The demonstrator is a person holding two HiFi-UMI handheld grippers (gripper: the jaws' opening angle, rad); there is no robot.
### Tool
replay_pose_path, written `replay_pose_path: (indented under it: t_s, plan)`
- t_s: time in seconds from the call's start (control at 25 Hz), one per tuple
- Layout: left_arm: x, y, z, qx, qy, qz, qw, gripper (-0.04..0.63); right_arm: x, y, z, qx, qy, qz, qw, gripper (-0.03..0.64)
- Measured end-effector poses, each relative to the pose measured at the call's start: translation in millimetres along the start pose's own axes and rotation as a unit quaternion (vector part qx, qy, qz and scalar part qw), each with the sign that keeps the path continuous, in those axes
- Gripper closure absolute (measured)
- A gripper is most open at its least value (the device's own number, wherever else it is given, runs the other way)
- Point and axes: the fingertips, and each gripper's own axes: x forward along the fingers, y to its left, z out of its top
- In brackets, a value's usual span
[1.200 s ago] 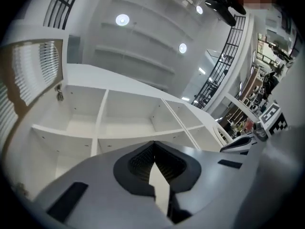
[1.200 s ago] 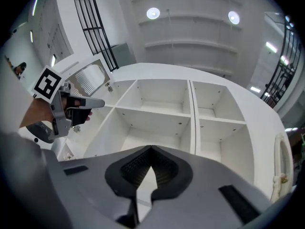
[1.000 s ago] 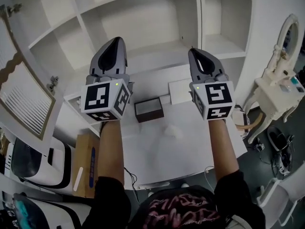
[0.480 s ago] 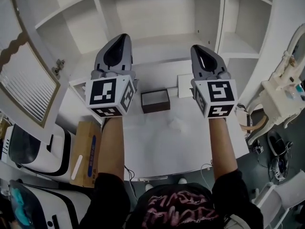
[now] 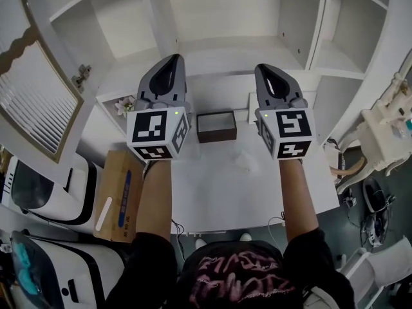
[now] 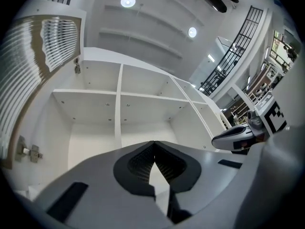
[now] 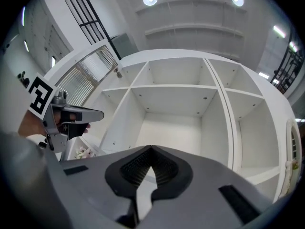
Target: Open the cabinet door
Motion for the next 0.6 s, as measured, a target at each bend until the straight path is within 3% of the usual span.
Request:
replay_pose_path:
  t_s: [0.6]
  plan:
    - [-43, -4, -101, -0.045, 0.09, 0.021, 0.9947, 0.58, -9, 40, -65, 0.035, 0.051, 0.031, 0.998, 0.603]
